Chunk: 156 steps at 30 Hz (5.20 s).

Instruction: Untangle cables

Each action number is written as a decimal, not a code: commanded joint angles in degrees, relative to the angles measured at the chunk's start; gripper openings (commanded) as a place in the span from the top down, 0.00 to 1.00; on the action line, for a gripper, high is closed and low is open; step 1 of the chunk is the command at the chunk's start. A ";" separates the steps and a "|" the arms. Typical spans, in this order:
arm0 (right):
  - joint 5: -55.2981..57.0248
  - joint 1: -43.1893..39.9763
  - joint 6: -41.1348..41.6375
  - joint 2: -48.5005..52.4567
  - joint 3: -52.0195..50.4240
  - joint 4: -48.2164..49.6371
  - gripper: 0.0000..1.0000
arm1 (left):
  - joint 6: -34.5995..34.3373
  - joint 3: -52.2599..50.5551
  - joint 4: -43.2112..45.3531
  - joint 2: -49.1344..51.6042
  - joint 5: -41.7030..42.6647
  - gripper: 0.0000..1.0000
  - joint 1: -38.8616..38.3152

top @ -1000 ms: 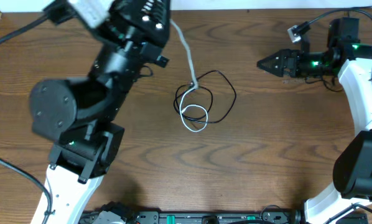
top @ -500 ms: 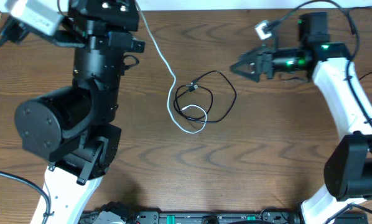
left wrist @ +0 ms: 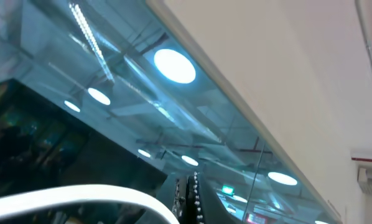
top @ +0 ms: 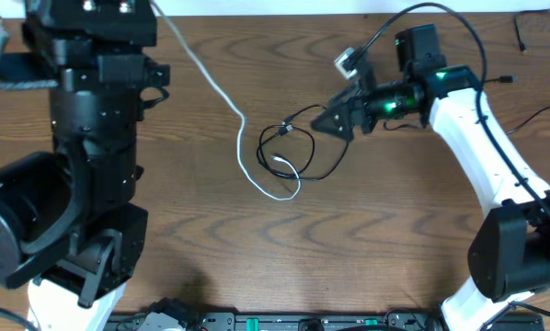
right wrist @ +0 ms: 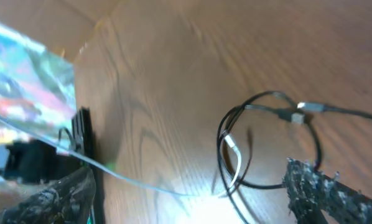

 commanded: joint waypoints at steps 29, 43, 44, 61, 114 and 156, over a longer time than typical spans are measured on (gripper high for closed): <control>-16.09 20.52 39.43 -0.11 -8.70 75.95 0.18 | 1.33 0.85 -7.80 0.09 -0.50 0.92 0.24; 5.73 15.89 45.07 -0.92 -8.68 54.34 0.98 | 1.88 0.85 -16.81 0.09 -2.56 0.93 0.26; 8.33 14.86 43.95 -1.66 -8.63 50.77 0.99 | 3.10 0.85 -17.92 0.09 -3.15 0.93 0.26; 54.14 3.15 27.54 -18.36 12.79 -2.36 0.99 | 10.82 0.81 -44.04 2.08 -4.94 0.93 0.24; 61.00 -49.99 27.21 -17.20 29.31 -18.40 0.99 | 10.82 0.76 -63.45 7.65 -4.79 0.30 0.24; 29.38 -65.88 28.24 7.48 18.93 -14.49 0.09 | 11.34 0.76 -64.63 10.36 1.46 0.30 0.17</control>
